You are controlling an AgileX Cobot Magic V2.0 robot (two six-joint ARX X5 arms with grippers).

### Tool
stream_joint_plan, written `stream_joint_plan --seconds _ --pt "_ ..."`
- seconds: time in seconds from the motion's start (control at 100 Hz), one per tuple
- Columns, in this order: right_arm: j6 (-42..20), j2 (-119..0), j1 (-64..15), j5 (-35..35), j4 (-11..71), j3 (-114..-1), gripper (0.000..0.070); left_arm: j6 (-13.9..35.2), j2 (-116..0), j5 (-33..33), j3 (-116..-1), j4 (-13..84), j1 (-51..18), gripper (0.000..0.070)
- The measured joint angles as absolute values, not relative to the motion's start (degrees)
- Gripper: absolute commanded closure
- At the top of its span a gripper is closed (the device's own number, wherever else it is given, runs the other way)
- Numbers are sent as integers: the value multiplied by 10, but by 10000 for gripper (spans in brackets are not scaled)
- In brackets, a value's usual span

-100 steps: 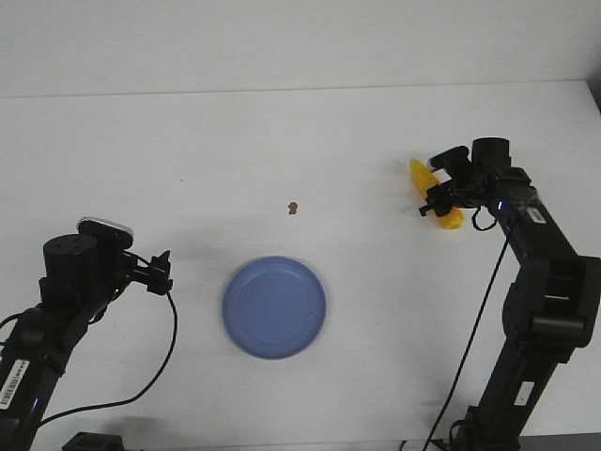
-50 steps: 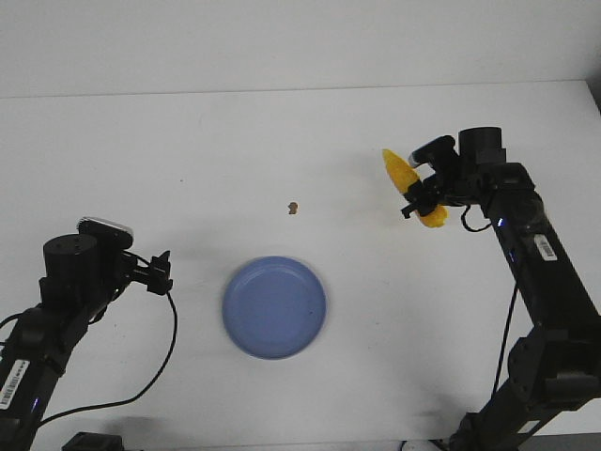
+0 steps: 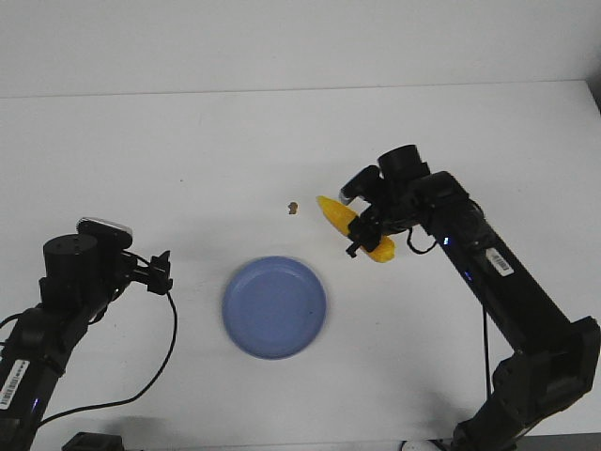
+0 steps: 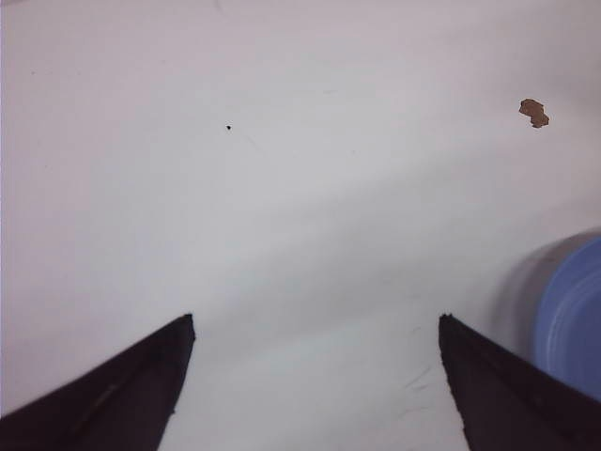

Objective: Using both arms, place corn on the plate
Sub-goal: 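Carry the corn cob with the right gripper over the blue plate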

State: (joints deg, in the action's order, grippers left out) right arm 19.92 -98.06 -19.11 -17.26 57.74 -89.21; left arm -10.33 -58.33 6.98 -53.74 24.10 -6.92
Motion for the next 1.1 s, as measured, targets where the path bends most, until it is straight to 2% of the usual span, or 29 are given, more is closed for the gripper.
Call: stream_joint_plan --seconds 0.42,1.1 --pt "133 -981 -359 -149 484 -868 636 -99 -583 70 -537 241 -69 156" --pt "69 -981 -432 -131 428 -762 633 -99 -583 70 -537 241 -69 156"
